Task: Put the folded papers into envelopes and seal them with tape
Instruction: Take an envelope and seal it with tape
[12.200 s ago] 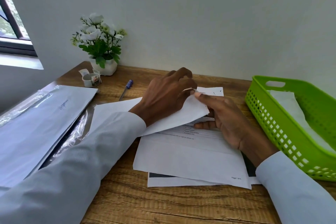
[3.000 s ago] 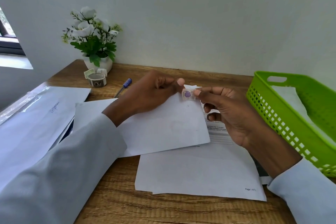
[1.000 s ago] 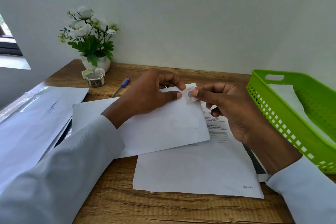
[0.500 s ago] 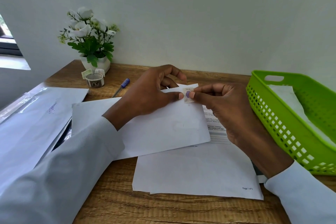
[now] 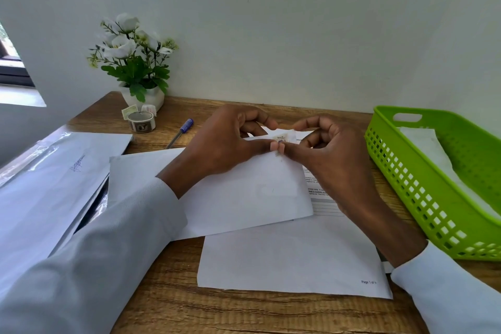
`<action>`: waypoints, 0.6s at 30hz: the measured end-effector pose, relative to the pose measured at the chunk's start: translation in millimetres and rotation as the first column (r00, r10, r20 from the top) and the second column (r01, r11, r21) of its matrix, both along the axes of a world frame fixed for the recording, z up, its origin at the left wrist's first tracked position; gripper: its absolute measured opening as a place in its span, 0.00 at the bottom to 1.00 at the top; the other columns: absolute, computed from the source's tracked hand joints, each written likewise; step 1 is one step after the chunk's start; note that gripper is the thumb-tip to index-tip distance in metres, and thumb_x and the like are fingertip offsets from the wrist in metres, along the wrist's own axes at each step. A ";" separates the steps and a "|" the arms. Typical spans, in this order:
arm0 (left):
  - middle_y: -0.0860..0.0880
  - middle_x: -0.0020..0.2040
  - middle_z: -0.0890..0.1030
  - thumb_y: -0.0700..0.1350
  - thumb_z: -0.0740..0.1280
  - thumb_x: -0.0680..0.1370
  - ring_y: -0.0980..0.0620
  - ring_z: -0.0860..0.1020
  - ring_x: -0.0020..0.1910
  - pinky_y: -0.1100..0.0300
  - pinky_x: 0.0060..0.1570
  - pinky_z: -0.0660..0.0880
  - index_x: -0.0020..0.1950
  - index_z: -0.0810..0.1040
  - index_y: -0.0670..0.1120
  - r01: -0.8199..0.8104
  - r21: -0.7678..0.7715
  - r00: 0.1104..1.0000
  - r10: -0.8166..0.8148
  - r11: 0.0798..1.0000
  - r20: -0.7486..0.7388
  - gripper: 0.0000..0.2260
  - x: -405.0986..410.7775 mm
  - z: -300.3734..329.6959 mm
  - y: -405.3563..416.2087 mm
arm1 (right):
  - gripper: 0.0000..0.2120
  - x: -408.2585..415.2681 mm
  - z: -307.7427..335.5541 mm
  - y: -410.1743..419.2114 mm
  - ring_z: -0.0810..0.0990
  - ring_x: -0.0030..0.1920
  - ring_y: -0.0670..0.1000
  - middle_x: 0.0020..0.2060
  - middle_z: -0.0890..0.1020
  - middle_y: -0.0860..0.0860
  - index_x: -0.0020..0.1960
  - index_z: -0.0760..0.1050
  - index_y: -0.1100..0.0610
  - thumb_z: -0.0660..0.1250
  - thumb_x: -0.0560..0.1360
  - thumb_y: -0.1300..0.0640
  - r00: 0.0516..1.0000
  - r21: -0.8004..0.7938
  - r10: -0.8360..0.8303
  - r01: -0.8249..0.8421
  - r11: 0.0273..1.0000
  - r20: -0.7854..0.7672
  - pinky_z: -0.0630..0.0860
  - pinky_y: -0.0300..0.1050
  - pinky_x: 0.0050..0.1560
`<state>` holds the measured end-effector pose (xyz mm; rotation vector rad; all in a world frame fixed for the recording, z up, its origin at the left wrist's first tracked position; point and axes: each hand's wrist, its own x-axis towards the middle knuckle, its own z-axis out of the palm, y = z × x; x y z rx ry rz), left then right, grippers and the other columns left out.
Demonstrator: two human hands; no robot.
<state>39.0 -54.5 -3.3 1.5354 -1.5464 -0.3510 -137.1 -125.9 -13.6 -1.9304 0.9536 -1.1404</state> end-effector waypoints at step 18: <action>0.51 0.43 0.86 0.47 0.74 0.73 0.50 0.84 0.42 0.46 0.46 0.80 0.46 0.86 0.46 0.022 0.017 0.999 -0.021 1.000 -0.049 0.06 -9.1 0.6 0.1 | 0.06 -4.0 1.5 0.3 0.86 0.37 0.47 0.37 0.87 0.53 0.42 0.84 0.57 0.79 0.68 0.62 0.945 0.351 0.315 -0.325 0.878 0.088 0.77 0.36 0.33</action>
